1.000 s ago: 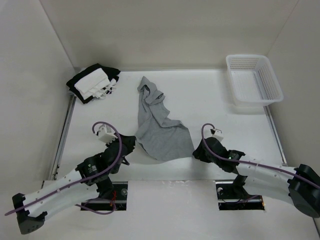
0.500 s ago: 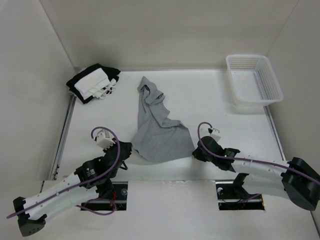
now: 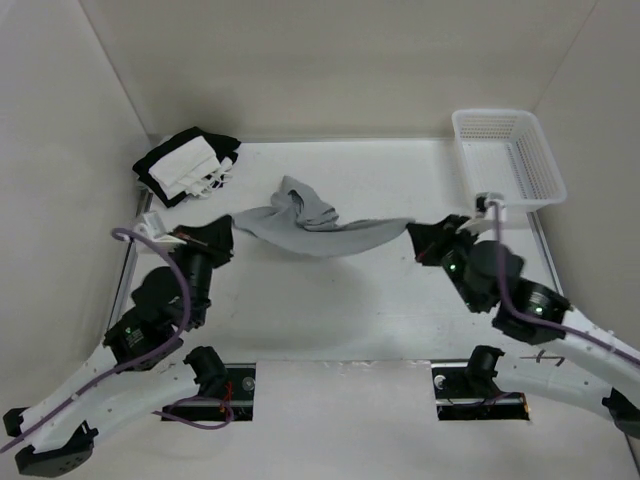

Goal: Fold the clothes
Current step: Flatten the tank top out

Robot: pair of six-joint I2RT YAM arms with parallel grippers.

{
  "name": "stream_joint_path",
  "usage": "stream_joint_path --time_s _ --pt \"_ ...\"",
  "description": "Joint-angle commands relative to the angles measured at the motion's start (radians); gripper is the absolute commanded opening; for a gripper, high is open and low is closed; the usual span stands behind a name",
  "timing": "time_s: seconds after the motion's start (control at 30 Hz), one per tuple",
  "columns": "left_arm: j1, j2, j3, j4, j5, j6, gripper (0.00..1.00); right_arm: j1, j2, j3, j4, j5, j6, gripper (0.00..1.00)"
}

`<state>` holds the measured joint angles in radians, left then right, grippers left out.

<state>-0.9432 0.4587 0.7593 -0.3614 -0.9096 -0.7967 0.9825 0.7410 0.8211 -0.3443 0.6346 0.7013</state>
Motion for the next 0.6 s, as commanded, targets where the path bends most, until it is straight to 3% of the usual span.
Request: stream_joint_path --time_s 0.0,0.2,0.33,0.43,0.57 --pt "0.011 0.046 0.159 0.365 -0.029 0.324 0.02 0.086 -0.029 0.29 0.036 0.273 -0.334 0.0" --pt "0.03 0.136 0.362 0.728 0.006 0.617 0.02 0.256 0.09 0.671 0.442 0.37 -0.93 0.0" --pt "0.045 0.237 0.48 0.855 0.029 0.738 0.02 0.293 0.21 0.847 0.593 0.352 -1.164 0.0" --pt "0.056 0.311 0.54 0.877 0.029 0.8 0.03 0.2 0.276 0.897 0.594 0.295 -1.172 0.0" --pt "0.122 0.391 0.543 0.892 0.025 0.829 0.03 -0.007 0.323 0.857 0.48 0.186 -0.986 0.0"
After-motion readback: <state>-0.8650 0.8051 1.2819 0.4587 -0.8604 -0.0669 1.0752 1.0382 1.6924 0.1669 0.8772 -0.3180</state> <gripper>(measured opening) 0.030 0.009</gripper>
